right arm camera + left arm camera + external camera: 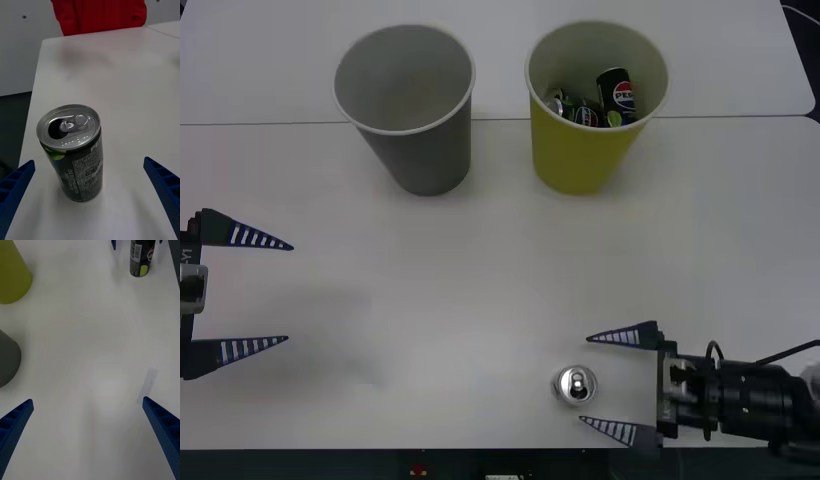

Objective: Put the can into the green bin and the plastic bottle into the gray bin

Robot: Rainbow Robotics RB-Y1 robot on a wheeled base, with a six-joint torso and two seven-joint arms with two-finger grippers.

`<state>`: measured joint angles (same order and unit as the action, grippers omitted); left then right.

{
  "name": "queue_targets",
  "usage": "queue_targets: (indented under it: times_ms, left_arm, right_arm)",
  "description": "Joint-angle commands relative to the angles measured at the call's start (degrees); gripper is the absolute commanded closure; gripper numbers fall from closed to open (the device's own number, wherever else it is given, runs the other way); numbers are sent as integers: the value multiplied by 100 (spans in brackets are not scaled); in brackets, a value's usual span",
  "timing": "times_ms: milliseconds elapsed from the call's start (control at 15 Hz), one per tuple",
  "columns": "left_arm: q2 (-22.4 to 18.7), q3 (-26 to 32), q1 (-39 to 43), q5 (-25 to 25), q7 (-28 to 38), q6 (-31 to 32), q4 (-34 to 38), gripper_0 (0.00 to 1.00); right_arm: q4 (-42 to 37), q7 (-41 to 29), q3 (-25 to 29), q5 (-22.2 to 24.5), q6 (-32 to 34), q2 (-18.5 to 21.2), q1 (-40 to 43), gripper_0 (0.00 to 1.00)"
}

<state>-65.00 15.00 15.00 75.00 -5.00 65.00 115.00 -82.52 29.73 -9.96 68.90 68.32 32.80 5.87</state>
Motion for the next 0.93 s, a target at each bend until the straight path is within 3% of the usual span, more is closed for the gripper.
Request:
queue_targets:
  times_ms: [67,400,467,533,600,667,933]
  left_arm:
    - [0,0,0,0,0,0,0,0]
    - [0,0,0,0,0,0,0,0]
    - [0,0,0,0,0,0,0,0]
    - [0,0,0,0,0,0,0,0]
    - [0,0,0,0,0,0,0,0]
    - [0,0,0,0,0,0,0,0]
    - [0,0,0,0,0,0,0,0]
  right_arm:
    - [184,138,-59,79,15,-239,-121,0]
    - [184,199,-164,88,-82,-388,-130,0]
    - [193,208,-173,88,-99,-397,-130,13]
    - [193,217,-173,88,-99,-388,-130,36]
    - [193,199,-191,88,-108,-388,-130,91]
    - [193,199,-199,88,-126,-388,-121,100]
    - [193,182,-199,88,-152,-397,-121,100]
